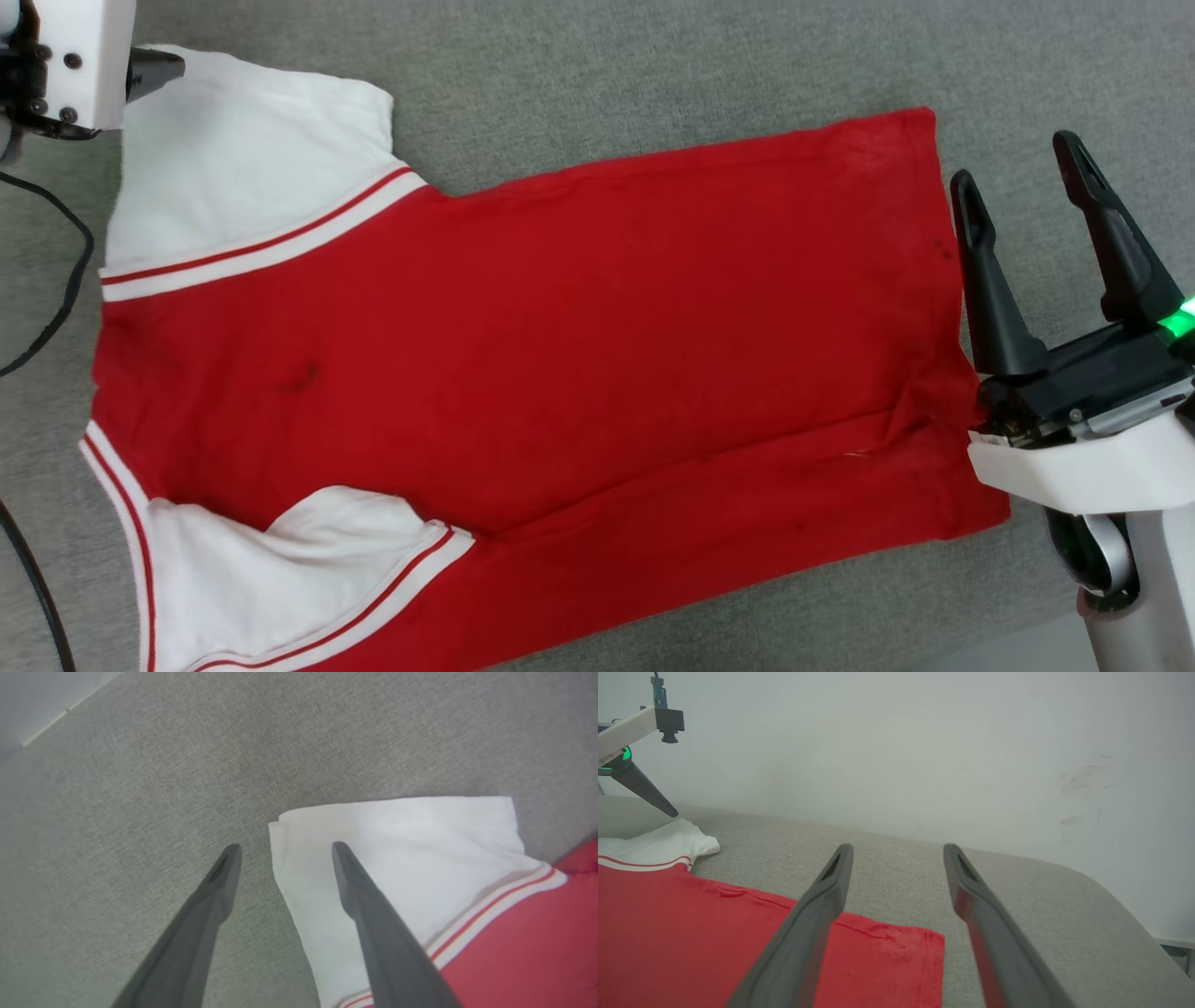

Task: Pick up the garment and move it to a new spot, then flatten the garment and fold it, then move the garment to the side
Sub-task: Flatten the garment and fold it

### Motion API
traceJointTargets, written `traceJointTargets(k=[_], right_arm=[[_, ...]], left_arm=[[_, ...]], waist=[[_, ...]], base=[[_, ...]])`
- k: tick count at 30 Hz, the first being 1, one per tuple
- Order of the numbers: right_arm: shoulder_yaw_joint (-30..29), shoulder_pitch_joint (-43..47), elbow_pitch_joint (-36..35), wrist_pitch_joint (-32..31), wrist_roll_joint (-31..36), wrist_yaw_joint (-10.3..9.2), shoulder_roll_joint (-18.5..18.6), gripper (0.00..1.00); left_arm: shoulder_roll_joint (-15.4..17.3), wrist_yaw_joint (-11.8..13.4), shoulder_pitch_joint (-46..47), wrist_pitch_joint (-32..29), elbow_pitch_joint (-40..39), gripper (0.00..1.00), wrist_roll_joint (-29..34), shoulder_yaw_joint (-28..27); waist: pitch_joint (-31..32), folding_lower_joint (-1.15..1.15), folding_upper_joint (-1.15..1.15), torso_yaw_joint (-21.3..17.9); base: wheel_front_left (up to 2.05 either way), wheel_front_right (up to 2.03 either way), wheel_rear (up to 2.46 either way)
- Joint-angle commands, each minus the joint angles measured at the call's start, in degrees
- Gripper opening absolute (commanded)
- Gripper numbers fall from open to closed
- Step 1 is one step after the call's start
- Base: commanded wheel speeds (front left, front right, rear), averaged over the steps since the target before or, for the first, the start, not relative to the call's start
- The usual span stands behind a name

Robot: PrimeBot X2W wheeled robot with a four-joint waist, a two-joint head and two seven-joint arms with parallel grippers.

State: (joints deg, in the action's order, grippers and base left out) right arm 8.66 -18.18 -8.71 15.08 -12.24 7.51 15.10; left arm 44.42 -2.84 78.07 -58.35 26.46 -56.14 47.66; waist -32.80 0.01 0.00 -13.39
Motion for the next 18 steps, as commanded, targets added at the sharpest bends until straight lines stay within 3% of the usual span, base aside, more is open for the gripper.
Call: traceJointTargets(k=[1,8,9,10,18], right_arm=[[0.3,-0.9,0.1,0.1,0.1,-0.04,-0.3,1.00],[0.9,-2.4,1.1,0.1,1.1,-0.04,0.4,1.00],[0.7,-2.8,1.2,0.1,1.1,-0.04,0.5,1.00],[0.5,-3.3,1.0,0.1,1.1,-0.04,0.4,1.00],[-2.7,-6.6,1.3,0.1,1.9,-0.04,2.2,1.00]], left_arm=[[-0.3,0.1,0.7,-0.5,0.5,1.00,0.3,0.4],[-0.4,-1.3,-1.9,-2.2,2.2,1.00,0.6,2.8],[-0.4,-1.5,-2.2,-1.9,2.3,0.43,0.6,3.0],[-0.5,-1.6,-2.7,-1.6,2.4,0.00,0.3,3.0],[-1.2,-2.9,-2.8,2.2,1.8,0.00,-0.7,2.2]], waist=[[-1.6,-0.01,0.00,-1.0],[-2.3,-0.01,0.00,-0.9],[-2.2,-0.01,0.00,-0.8],[-2.1,-0.01,0.00,-0.7],[1.1,-0.01,0.00,0.8]], base=[[0.00,0.00,0.00],[0.00,0.00,0.00],[0.00,0.00,0.00],[0.00,0.00,0.00],[0.00,0.00,0.00]])
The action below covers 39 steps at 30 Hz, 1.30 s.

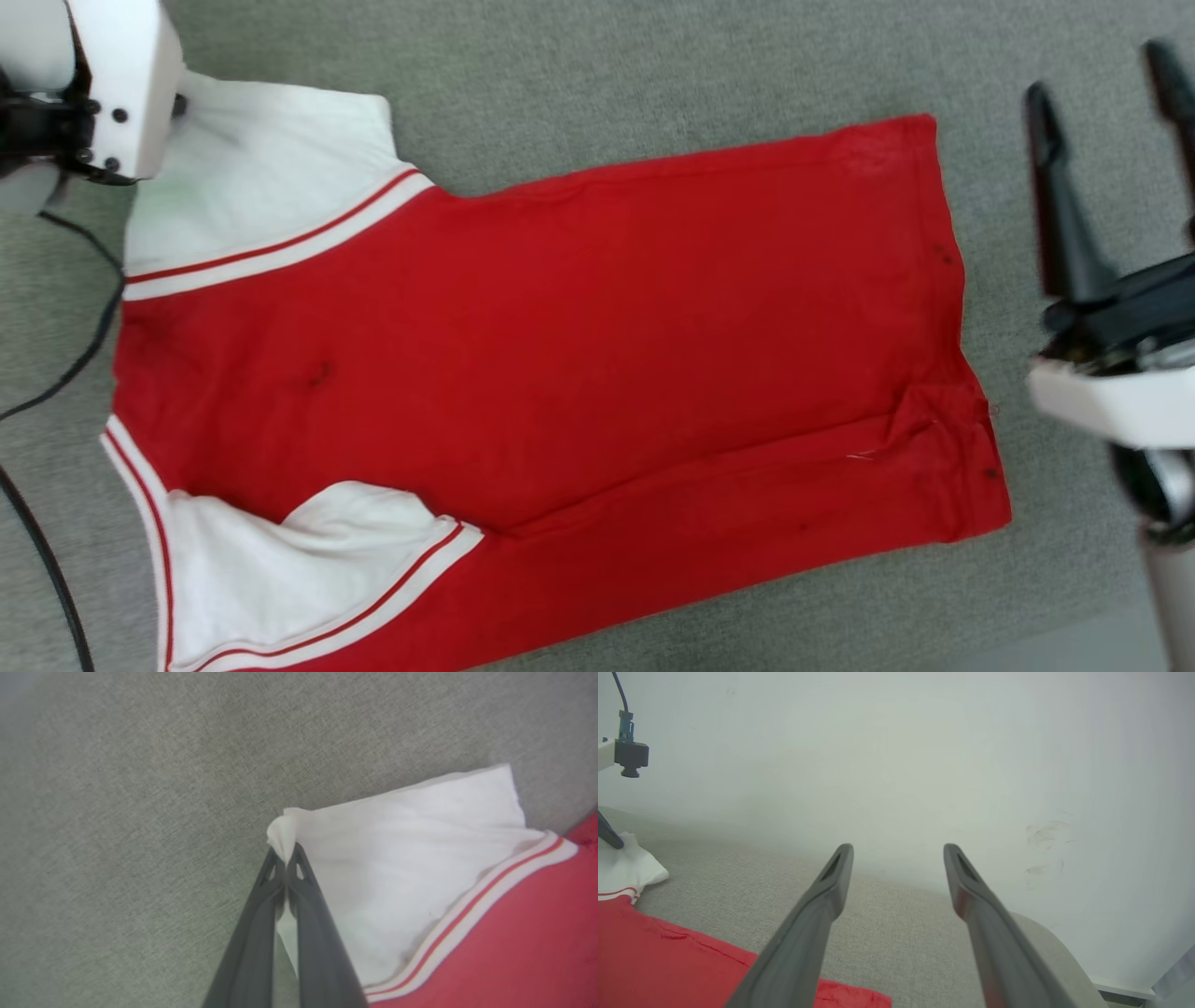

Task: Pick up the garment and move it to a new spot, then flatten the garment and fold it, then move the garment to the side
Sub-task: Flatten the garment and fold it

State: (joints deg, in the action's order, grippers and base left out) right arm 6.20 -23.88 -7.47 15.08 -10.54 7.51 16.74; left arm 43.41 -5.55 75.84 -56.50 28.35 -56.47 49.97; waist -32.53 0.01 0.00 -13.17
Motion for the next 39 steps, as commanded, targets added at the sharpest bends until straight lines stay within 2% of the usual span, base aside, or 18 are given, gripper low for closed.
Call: traceJointTargets(k=[1,4,7,10,17,22,26,29,33,39], right_arm=[[-0.7,-1.4,0.4,0.1,0.3,-0.04,1.3,1.00],[-1.6,-3.6,2.4,0.1,0.4,-0.04,5.0,1.00],[-0.1,-6.6,4.7,-3.9,-1.5,-0.03,9.5,1.00],[4.1,-8.8,6.4,-14.4,-5.1,-0.03,14.5,1.00],[15.3,-15.3,6.9,-40.5,-18.9,-0.04,26.5,1.00],[21.9,-20.8,9.7,-55.5,-29.0,-0.04,30.9,1.00],[24.9,-25.4,13.9,-64.5,-33.9,-0.04,31.5,1.00],[26.1,-28.0,17.5,-67.8,-35.3,-0.03,30.3,1.00],[27.0,-30.3,22.4,-70.0,-35.7,-0.03,28.0,1.00],[29.9,-29.8,27.3,-69.8,-35.8,-0.02,25.0,1.00]], left_arm=[[-0.5,-0.4,-0.6,0.9,-0.3,0.00,-0.5,-0.2],[-1.1,-1.0,-1.4,2.8,-1.6,0.00,-0.7,0.2],[-1.6,-1.4,-2.2,4.6,-3.4,0.00,-1.0,0.8],[-1.8,-1.7,-2.9,6.2,-5.5,0.00,-1.4,1.6],[-2.1,-1.8,-4.1,9.0,-10.8,0.00,-2.0,4.0],[-2.1,-1.9,-3.0,10.0,-14.2,0.00,-2.4,5.7],[-2.5,-1.9,-2.0,10.9,-16.3,0.00,-2.7,6.9],[-3.0,-1.9,-1.1,11.5,-17.3,0.00,-2.8,7.8],[-3.2,-1.9,0.1,12.3,-18.2,0.00,-3.2,8.8],[-2.9,-1.9,1.6,13.4,-18.6,0.00,-3.7,10.5]], waist=[[1.5,-0.01,0.00,0.9],[3.5,-0.01,0.00,2.2],[5.4,-0.01,0.00,3.5],[7.0,-0.01,0.00,4.8],[8.2,-0.01,0.00,7.5],[7.4,-0.01,0.00,9.0],[6.2,-0.01,0.00,10.5],[5.1,-0.01,0.00,11.7],[3.8,-0.01,0.00,12.7],[2.2,-0.01,0.00,13.6]], base=[[0.00,0.00,0.00],[0.00,0.00,0.00],[0.00,0.00,0.00],[0.00,0.00,0.00],[0.00,0.00,0.00],[0.00,0.00,0.00],[0.00,0.00,0.00],[0.00,0.00,0.00],[0.00,0.00,0.00],[0.00,0.00,0.00]])
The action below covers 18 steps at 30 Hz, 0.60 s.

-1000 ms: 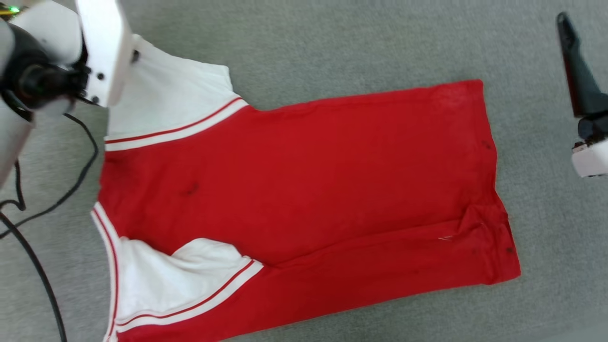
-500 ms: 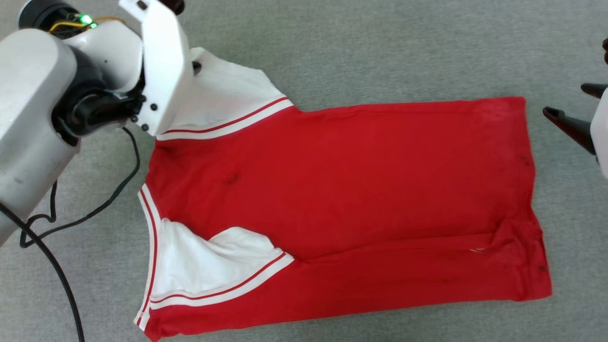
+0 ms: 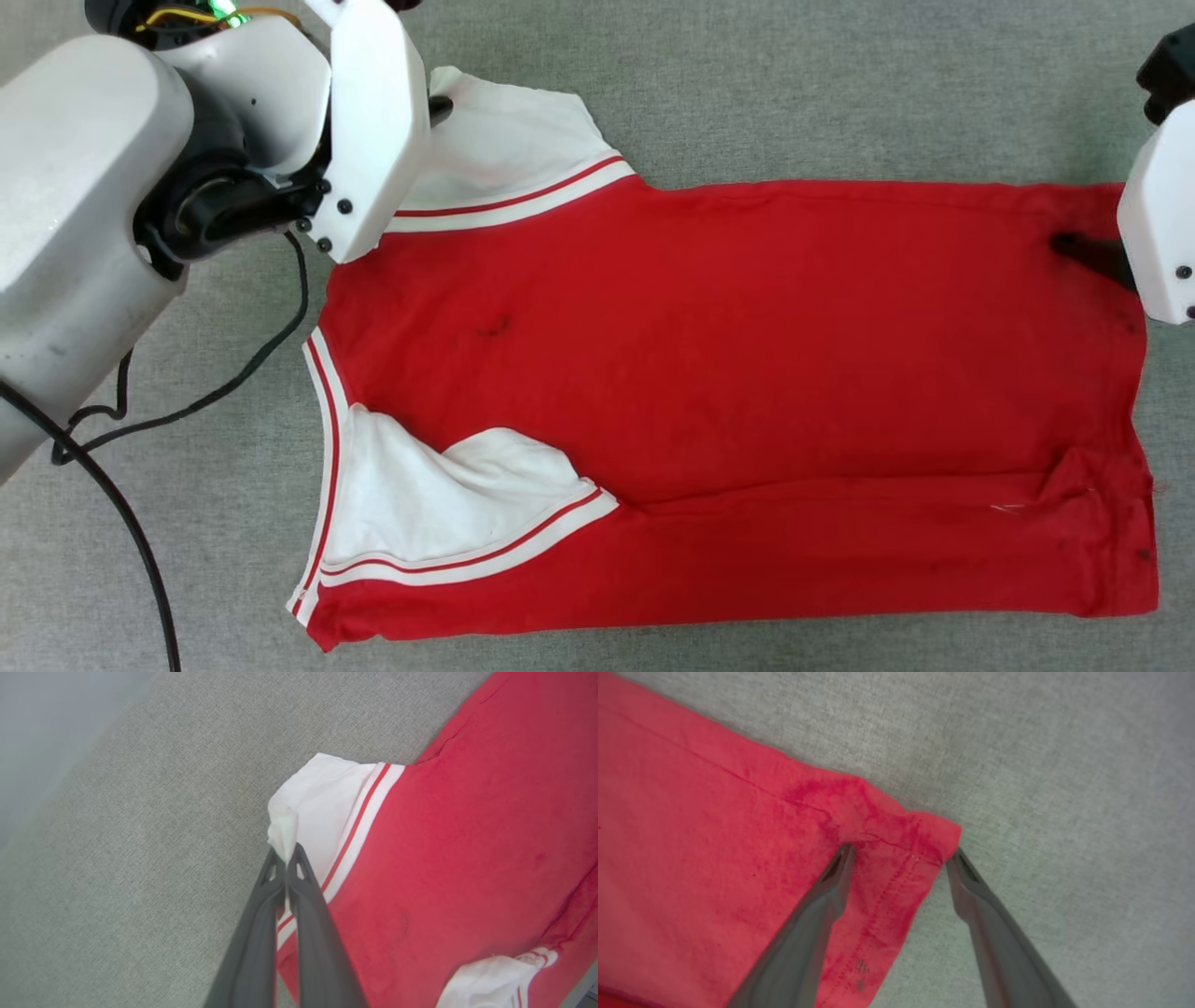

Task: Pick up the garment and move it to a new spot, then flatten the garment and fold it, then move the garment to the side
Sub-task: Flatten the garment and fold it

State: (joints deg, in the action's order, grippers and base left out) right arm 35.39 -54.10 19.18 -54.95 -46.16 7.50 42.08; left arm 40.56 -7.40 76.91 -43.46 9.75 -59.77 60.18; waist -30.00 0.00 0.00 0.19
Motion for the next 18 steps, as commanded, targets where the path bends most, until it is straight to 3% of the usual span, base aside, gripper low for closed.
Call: traceJointTargets(k=[1,5,6,8,18], right_arm=[[1.9,1.2,1.2,0.4,-0.2,-0.02,-0.8,1.00],[5.0,4.0,2.5,1.7,-1.9,0.04,-1.9,1.00],[5.5,3.9,2.6,2.5,-1.9,0.07,-1.7,0.46],[5.6,3.0,3.3,4.3,-1.9,0.06,-1.1,0.00],[4.7,1.1,2.6,15.5,-5.5,-0.02,0.6,0.00]], left_arm=[[0.1,0.0,0.9,0.6,0.0,0.00,-0.5,0.5],[0.8,0.0,1.0,1.6,0.2,0.00,-0.9,1.6],[1.0,0.0,1.0,1.9,0.3,0.00,-1.0,1.8],[1.3,0.0,0.8,2.5,0.6,0.00,-1.4,2.3],[3.9,0.0,-2.1,8.1,-0.3,0.00,-2.7,3.5]], waist=[[-0.4,0.00,0.00,0.2],[-0.5,0.00,0.00,0.2],[-0.4,0.00,0.00,0.1],[0.0,0.00,0.00,0.0],[5.9,0.00,0.00,-0.5]], base=[[0.00,0.00,0.00],[0.00,0.00,0.00],[0.00,0.00,0.00],[0.00,0.00,0.00],[0.00,0.00,0.00]])
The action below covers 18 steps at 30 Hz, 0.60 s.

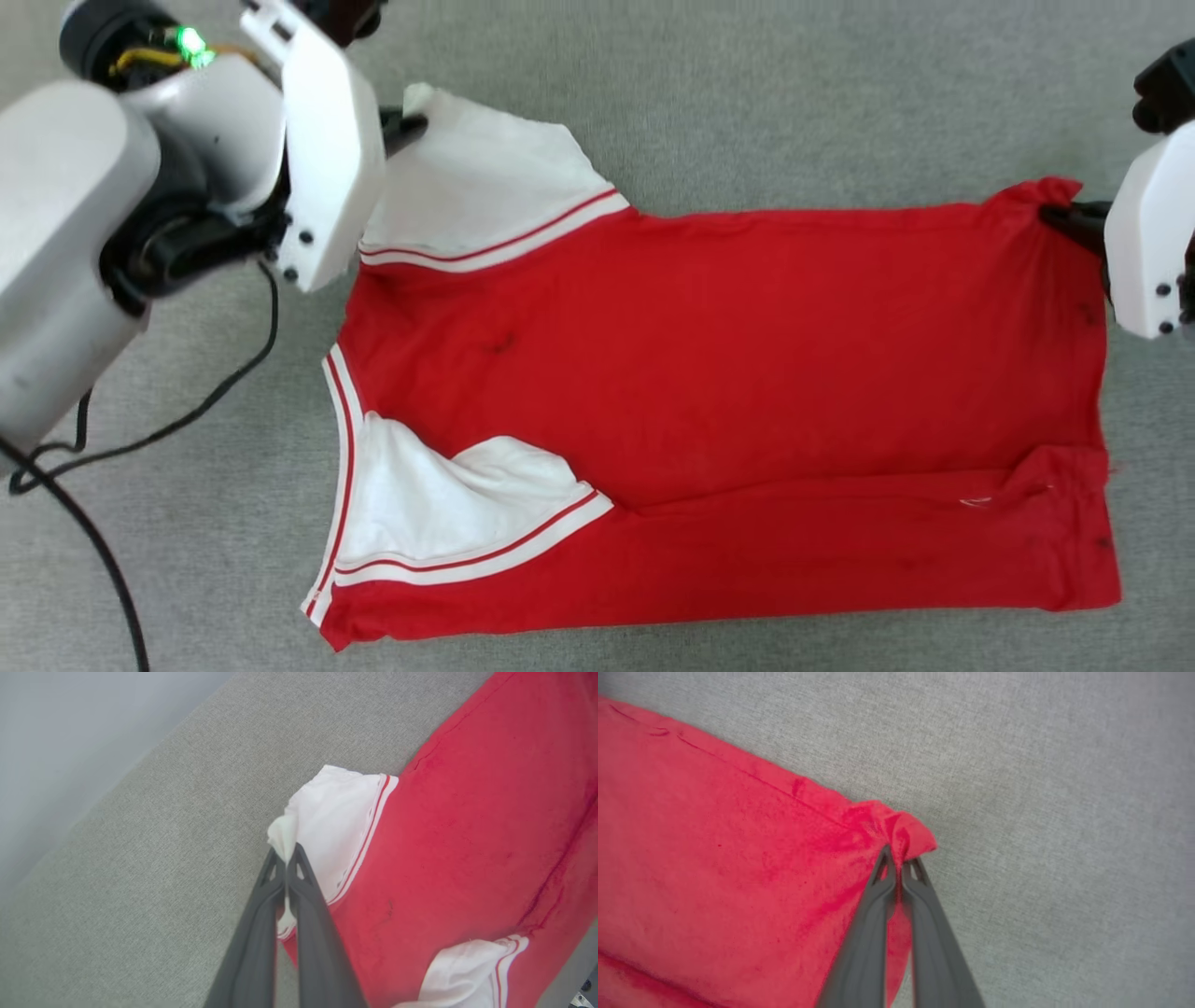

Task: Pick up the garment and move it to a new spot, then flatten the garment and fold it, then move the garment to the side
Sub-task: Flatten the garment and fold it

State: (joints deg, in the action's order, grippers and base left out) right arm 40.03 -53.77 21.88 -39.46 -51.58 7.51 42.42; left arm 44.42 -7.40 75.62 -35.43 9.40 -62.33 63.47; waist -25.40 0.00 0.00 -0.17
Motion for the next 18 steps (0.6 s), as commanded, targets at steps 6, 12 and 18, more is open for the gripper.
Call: traceJointTargets(k=[6,12,18], right_arm=[[3.2,4.1,-2.8,4.5,-1.9,-0.03,3.2,0.00],[5.8,8.4,-5.2,8.7,-3.2,-0.03,5.5,0.00],[7.7,13.1,-7.0,12.3,-4.3,-0.03,7.5,0.00]], left_arm=[[4.0,0.1,-5.3,3.6,-3.5,0.00,-1.0,0.7],[8.4,2.2,-11.5,6.2,-9.2,0.00,-1.6,1.9],[13.2,6.2,-18.8,8.9,-15.8,0.00,-2.7,3.5]], waist=[[6.1,0.00,0.00,-0.1],[9.8,0.00,0.00,-0.1],[13.0,0.00,0.00,-0.4]], base=[[0.00,0.00,0.00],[0.00,0.00,0.00],[0.00,0.00,0.00]])
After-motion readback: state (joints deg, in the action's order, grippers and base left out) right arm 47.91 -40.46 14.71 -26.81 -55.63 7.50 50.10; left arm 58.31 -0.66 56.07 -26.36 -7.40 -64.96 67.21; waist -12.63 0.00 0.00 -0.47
